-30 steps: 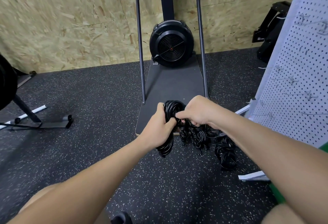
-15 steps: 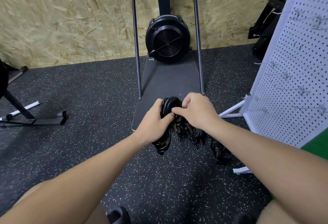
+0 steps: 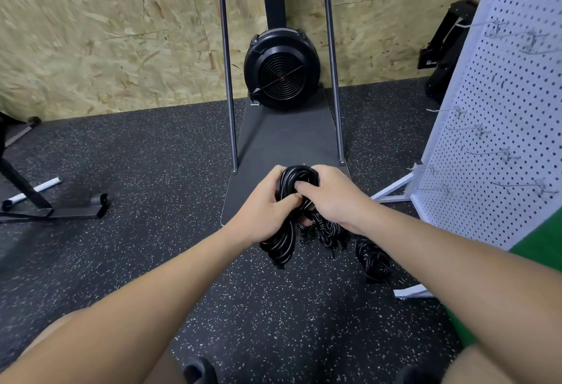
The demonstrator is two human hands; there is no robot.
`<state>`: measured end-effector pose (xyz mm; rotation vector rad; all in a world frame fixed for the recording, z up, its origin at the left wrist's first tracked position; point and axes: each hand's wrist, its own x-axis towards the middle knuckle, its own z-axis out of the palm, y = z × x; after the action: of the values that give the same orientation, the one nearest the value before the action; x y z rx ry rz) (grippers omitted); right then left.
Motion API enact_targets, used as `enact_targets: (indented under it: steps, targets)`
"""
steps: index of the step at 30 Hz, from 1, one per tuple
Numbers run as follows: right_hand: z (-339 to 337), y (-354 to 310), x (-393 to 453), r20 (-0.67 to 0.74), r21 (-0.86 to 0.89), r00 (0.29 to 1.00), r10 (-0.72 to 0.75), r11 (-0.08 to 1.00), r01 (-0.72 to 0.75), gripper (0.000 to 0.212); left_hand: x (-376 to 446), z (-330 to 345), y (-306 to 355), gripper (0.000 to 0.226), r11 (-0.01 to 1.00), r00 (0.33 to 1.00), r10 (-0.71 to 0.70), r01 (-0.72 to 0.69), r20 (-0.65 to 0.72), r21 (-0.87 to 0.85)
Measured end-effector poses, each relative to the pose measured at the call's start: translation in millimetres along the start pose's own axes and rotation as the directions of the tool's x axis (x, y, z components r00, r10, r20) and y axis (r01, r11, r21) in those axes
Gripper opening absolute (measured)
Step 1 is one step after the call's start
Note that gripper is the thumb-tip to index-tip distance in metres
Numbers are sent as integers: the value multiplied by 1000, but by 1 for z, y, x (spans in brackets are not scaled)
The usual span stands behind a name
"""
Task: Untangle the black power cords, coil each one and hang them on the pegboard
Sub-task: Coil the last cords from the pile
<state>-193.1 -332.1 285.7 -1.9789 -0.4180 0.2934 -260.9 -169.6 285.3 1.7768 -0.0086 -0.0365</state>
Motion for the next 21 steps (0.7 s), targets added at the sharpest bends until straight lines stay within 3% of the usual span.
enact_targets:
  steps: [5, 8, 11, 13, 16, 19, 21]
  targets:
    - [-3, 6, 2, 227, 395, 972, 65, 906, -153, 20, -2, 1, 3, 22, 995, 999, -43, 43, 1, -93]
    - [-13, 9, 6, 359, 519, 931, 62, 816, -254, 28, -1, -1, 1, 21, 989, 998, -65, 64, 1, -131]
    - [-15, 7, 5, 340, 447, 935, 98, 858, -252, 25, -1, 2, -5, 25, 986, 997, -79, 81, 18, -143]
    - [-7, 7, 5, 190, 219, 975, 111, 964, -153, 23, 2, 1, -12, 33, 984, 995, -98, 98, 4, -148]
    - [5, 4, 4, 39, -54, 995, 96, 994, -94, 31, 7, -3, -19, 41, 966, 991, -132, 133, 19, -223]
    - [3, -1, 0, 39, -103, 996, 79, 992, -74, 28, 9, -6, -20, 42, 935, 985, -166, 175, 57, -308]
    - [-1, -3, 0, 92, -26, 992, 91, 996, -89, 14, 7, -9, -18, 44, 920, 978, -185, 209, 100, -333]
